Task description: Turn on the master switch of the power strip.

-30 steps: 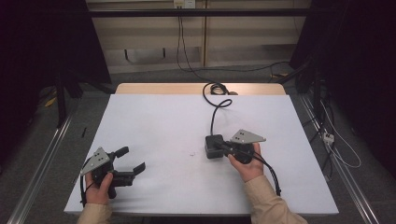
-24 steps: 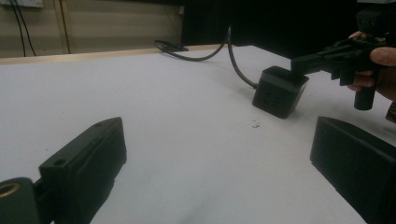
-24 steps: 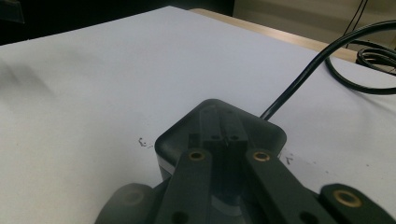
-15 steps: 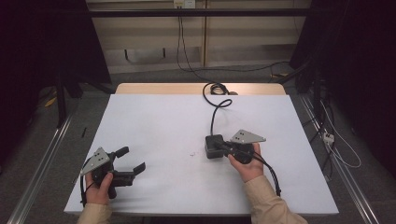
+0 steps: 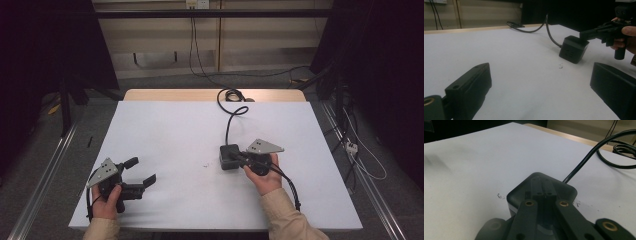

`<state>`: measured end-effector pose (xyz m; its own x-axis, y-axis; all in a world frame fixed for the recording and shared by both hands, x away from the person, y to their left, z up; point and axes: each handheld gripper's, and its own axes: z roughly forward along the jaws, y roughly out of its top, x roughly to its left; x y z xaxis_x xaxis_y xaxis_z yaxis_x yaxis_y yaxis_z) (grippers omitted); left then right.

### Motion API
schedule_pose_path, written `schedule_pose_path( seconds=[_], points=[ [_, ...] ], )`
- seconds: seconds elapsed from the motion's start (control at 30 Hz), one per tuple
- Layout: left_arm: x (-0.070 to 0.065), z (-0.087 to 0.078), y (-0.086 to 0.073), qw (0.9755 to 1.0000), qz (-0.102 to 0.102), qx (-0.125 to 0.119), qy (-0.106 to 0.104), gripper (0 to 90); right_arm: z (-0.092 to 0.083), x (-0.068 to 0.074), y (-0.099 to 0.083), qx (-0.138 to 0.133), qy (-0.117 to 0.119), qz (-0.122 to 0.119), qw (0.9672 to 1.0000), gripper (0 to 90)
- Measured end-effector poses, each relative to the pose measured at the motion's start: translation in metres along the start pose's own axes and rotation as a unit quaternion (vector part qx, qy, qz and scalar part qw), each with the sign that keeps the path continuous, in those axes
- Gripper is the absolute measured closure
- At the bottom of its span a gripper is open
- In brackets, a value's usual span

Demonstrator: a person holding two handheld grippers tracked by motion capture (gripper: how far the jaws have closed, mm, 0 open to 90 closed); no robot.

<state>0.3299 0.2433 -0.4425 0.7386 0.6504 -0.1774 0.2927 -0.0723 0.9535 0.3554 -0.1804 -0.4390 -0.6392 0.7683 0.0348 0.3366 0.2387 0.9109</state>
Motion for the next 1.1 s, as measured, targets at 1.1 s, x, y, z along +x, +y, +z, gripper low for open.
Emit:
schedule_pose_path(
  seconds=[1.1],
  points=[
    [0.0008,-0.0001,-0.0003,1.0,-0.002,-0.002,0.002,3.4,0.0004,0.0024,-0.0007,-0.003,-0.009,-0.012,0.9999,90.0]
  ],
)
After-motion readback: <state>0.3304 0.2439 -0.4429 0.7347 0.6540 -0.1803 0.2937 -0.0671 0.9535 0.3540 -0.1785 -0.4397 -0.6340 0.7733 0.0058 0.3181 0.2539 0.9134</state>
